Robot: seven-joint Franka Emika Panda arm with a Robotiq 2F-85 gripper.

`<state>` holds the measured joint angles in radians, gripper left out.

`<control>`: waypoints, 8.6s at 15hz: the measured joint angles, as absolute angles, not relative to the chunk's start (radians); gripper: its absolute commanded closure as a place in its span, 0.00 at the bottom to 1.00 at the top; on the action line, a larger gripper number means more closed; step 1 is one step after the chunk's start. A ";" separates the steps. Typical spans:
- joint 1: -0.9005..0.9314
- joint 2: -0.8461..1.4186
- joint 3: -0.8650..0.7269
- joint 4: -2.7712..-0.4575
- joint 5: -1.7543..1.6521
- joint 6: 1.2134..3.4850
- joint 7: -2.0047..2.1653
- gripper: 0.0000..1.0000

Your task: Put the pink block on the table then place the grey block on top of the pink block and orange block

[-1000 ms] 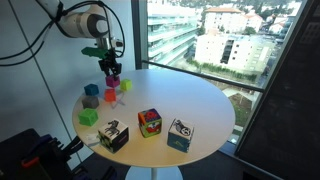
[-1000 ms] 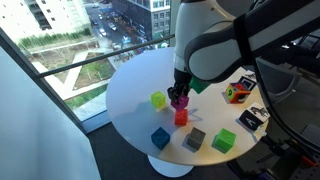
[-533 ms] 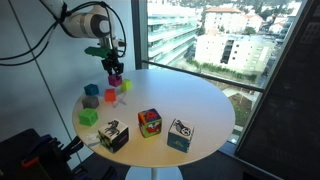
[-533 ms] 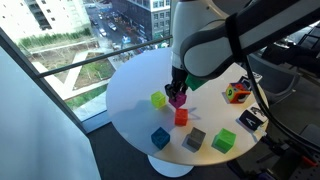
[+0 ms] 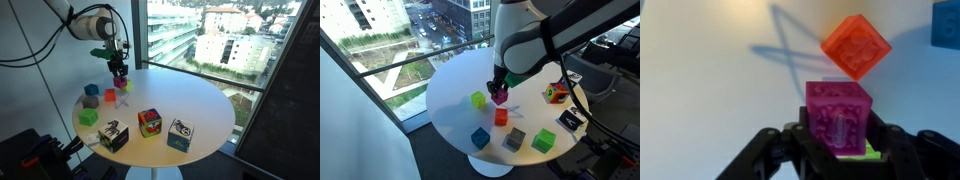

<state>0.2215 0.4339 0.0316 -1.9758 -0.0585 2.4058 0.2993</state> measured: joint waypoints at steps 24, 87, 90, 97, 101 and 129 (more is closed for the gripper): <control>0.218 0.530 0.002 -1.938 -0.059 2.422 0.211 0.70; 0.142 0.438 0.125 -2.027 -0.146 2.411 -0.310 0.00; 0.142 0.408 0.127 -2.057 -0.127 2.404 -0.285 0.00; 0.142 0.329 0.127 -2.142 -0.066 2.404 -0.204 0.00; 0.142 0.302 0.127 -2.189 -0.048 2.431 -0.186 0.00; 0.150 0.223 0.141 -2.353 -0.049 2.460 -0.158 0.00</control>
<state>0.1502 0.2227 0.1413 -2.3535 -0.0487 2.4605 -0.1579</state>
